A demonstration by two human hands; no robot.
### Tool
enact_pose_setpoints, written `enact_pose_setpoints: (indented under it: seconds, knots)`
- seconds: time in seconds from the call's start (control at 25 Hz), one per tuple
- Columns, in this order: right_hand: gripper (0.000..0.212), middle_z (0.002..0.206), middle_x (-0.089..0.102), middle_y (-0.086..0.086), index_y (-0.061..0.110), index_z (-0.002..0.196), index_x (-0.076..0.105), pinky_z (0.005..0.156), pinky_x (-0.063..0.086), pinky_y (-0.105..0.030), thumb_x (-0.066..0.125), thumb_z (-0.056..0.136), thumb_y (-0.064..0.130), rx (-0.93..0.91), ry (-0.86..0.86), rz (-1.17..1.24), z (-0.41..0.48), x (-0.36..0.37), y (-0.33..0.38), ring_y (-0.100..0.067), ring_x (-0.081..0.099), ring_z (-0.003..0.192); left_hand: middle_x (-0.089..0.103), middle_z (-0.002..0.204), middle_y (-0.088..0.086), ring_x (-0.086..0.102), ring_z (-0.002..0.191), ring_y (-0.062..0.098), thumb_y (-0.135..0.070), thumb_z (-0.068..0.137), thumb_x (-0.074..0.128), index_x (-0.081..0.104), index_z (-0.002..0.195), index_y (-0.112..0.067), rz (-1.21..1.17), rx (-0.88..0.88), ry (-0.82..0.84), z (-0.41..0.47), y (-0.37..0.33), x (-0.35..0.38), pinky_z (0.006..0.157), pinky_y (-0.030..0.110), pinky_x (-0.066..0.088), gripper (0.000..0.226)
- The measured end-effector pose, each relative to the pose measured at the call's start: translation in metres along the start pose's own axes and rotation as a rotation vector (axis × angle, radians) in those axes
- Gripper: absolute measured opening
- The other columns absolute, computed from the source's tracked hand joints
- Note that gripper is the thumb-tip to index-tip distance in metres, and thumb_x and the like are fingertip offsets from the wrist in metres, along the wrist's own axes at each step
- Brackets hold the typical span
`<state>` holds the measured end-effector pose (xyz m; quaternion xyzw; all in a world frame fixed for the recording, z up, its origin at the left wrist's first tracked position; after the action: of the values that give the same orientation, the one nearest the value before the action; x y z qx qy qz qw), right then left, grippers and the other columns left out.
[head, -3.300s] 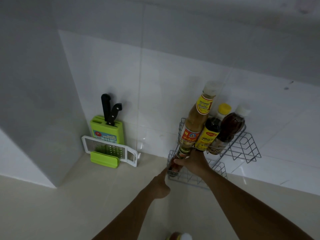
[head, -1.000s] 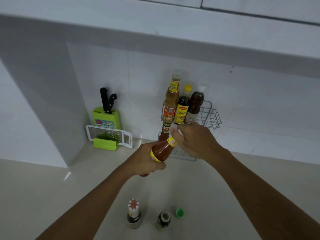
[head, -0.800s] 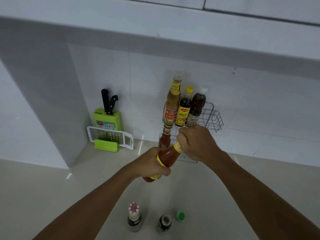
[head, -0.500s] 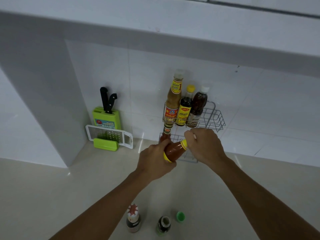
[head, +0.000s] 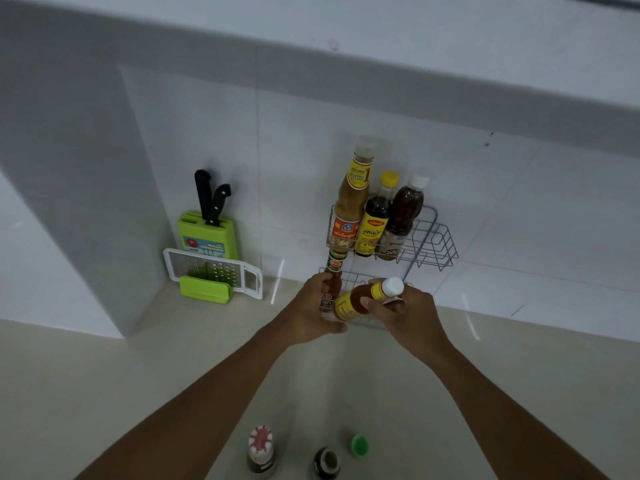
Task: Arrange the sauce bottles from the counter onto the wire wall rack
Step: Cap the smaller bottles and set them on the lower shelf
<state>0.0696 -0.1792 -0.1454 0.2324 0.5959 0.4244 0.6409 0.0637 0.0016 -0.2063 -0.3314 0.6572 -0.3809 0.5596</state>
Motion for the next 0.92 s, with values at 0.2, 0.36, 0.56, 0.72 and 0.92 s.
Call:
enact_pose_setpoints:
  seconds: [0.2,0.36,0.56,0.72,0.92]
  knots:
    - [0.033,0.086,0.069,0.023,0.026,0.113,0.071,0.071,0.053,-0.007,0.083,0.082,0.020,0.032,-0.080,-0.077,0.028,0.015,-0.040,0.017,0.065,0.082,0.048,0.146,0.008,0.049,0.128,0.022,-0.020,0.091,0.063,0.038,0.143,-0.015,-0.046,-0.285,0.002,0.024,0.052,0.005,0.100,0.029,0.043,0.058]
    - [0.035,0.083,0.067,0.024,0.023,0.117,0.071,0.066,0.051,-0.006,0.080,0.084,0.018,0.044,-0.024,-0.109,0.058,0.036,-0.056,0.014,0.065,0.074,0.043,0.150,0.015,0.045,0.135,0.030,-0.014,0.095,0.052,0.033,0.147,-0.009,-0.057,-0.372,0.019,0.046,0.072,0.014,0.105,0.034,0.039,0.056]
    - [0.033,0.092,0.071,0.004,0.018,0.117,0.070,0.062,0.043,-0.010,0.078,0.084,0.020,0.176,0.097,-0.186,0.090,0.059,-0.086,-0.007,0.067,0.081,0.050,0.146,0.012,0.048,0.133,0.029,-0.008,0.089,0.049,0.041,0.144,-0.015,-0.095,-0.412,0.046,0.058,0.090,0.025,0.109,0.035,0.040,0.057]
    - [0.036,0.113,0.070,-0.012,0.010,0.122,0.065,0.067,0.042,-0.022,0.075,0.088,0.021,0.258,0.174,-0.294,0.111,0.068,-0.107,-0.023,0.063,0.092,0.049,0.148,0.009,0.046,0.136,0.028,-0.014,0.072,0.048,0.040,0.147,-0.022,-0.173,-0.430,0.038,0.062,0.103,0.027,0.110,0.033,0.038,0.076]
    - [0.042,0.125,0.069,-0.013,0.008,0.126,0.063,0.084,0.042,-0.027,0.074,0.089,0.027,0.319,0.243,-0.292,0.127,0.080,-0.120,-0.029,0.062,0.116,0.046,0.150,0.007,0.041,0.140,0.029,-0.013,0.074,0.048,0.039,0.148,-0.020,-0.170,-0.435,0.045,0.065,0.106,0.027,0.115,0.037,0.036,0.075]
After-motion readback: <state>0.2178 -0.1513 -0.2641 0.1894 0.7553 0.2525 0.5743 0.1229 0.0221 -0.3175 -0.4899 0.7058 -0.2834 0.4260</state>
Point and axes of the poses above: each hand's wrist, its own z-axis towards the middle knuckle, its own x-axis out of the palm, y = z × x, the point moved 7 cm from there along z, towards the middle knuckle
